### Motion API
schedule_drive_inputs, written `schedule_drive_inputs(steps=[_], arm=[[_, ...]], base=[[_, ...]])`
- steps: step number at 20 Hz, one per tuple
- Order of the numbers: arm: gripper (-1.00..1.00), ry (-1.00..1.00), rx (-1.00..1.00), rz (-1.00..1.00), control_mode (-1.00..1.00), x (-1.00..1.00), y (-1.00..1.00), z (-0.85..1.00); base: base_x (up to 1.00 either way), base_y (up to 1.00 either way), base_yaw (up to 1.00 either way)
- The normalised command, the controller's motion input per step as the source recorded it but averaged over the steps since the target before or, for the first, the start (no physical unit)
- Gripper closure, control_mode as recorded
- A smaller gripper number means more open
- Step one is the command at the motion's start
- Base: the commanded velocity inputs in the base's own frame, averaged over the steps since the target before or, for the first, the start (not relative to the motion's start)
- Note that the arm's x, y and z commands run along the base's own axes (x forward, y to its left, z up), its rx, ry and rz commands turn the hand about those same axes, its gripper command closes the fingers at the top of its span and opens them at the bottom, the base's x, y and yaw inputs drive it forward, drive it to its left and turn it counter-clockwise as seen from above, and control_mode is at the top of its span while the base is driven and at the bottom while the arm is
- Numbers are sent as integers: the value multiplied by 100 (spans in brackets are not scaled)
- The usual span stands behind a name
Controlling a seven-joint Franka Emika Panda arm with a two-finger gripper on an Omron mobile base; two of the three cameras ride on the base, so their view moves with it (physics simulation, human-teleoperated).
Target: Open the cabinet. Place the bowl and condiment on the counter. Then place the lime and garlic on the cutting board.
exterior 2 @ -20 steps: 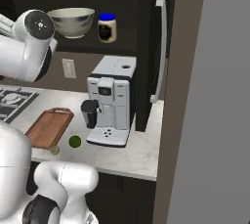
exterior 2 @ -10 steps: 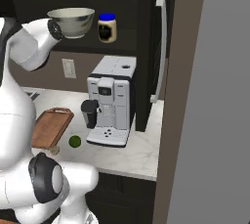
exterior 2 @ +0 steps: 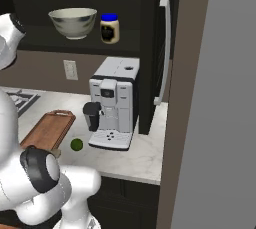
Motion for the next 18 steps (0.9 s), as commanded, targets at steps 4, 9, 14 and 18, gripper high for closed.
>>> schedule_drive_inputs(steps=[4, 9, 14, 18], arm=[[-100, -35, -15, 1, -100, -75, 74, -6], [-100, -25, -3, -6, -100, -25, -11, 0], [-100, -19, 5, -17, -100, 0, -100, 9], [-100, -14, 3, -19, -100, 4, -100, 9]], base=[[0, 0, 0], [0, 0, 0], [0, 0, 0], [0, 0, 0]])
